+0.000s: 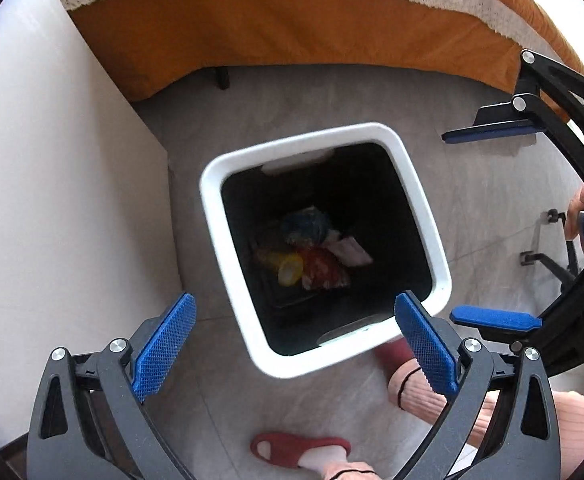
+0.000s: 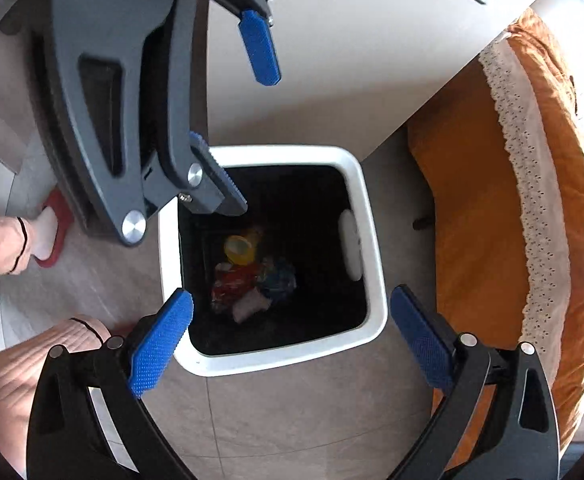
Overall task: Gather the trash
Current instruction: 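Move both open tools back to the desk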
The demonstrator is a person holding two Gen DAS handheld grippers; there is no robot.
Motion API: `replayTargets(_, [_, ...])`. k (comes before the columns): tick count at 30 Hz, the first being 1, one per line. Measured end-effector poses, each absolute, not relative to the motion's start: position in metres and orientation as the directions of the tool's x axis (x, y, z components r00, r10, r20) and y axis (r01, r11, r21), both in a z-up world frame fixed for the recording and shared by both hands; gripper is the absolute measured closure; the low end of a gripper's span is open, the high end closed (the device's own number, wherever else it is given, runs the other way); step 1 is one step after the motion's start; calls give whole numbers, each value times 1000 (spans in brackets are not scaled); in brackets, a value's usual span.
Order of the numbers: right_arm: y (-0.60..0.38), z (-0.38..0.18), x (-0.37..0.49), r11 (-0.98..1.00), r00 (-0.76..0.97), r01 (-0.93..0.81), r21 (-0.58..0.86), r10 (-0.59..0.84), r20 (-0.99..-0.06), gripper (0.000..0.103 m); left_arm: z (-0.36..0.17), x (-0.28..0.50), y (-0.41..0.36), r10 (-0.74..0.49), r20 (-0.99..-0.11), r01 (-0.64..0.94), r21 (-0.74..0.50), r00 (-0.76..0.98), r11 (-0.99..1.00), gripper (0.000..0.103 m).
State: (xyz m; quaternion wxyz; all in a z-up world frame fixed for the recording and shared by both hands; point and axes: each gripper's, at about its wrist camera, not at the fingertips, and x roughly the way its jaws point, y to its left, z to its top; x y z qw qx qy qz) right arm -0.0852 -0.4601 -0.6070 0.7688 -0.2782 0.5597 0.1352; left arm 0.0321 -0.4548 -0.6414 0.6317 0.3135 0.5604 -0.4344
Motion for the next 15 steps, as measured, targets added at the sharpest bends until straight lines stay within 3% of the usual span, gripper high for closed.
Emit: replayTargets(15, [-467,-477,-77,884,398,-342,-318,-171,-902,5,-516,30,-442,-313,-949,906,-106,30,410,5])
